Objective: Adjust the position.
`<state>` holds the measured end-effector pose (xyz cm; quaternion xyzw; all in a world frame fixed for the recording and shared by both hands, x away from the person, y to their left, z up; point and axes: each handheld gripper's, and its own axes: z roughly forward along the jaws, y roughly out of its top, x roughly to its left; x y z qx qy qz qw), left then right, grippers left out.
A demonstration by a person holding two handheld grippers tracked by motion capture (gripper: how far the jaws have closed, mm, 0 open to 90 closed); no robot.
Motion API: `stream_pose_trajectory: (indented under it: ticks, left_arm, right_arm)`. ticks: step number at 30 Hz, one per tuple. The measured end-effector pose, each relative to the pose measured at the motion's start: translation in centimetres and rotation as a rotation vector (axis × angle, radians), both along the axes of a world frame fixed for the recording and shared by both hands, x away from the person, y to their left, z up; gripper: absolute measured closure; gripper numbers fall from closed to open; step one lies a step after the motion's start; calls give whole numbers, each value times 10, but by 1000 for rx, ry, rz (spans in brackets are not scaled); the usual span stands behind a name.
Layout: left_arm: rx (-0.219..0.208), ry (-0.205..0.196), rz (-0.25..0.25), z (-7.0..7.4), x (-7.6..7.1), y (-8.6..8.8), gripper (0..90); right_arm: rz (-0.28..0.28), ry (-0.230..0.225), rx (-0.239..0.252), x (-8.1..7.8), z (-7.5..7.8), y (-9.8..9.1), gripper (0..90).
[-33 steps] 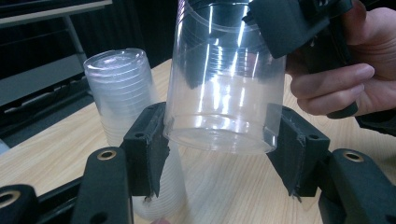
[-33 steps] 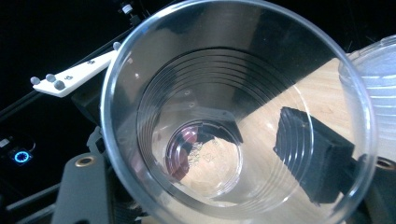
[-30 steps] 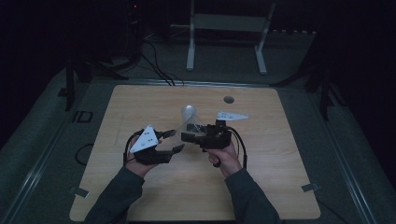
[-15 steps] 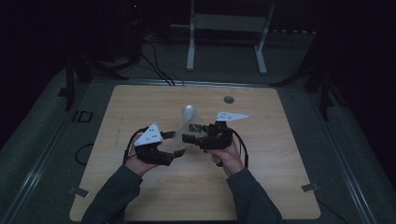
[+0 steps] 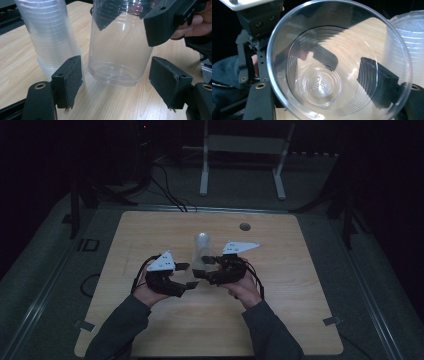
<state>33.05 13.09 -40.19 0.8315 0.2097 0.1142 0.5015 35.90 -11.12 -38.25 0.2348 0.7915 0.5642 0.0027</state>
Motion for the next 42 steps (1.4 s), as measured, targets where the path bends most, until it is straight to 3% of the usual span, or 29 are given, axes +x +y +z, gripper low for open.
stream_pose_trajectory:
  ticks: [9, 20, 28, 32, 38, 42]
  left_arm:
    - [62, -18, -16, -1, 3, -7, 298]
    - [58, -26, -28, -2, 2, -8, 403]
    - [21, -21, -20, -3, 1, -8, 409]
    - [-1, -20, -13, -2, 1, -7, 410]
    - [-36, -15, -3, -2, 2, -4, 410]
    - [-96, 0, 8, -5, 2, -2, 411]
  right_arm:
    - [-7, 9, -38, 0, -3, 3, 320]
    - [2, 5, -53, -1, -3, 4, 304]
    - [3, -5, -41, -2, -3, 4, 263]
    - [6, -23, -14, -4, -2, 3, 204]
    - [-5, -38, 35, -5, -1, -1, 192]
    - [1, -62, 77, -7, 1, -3, 209]
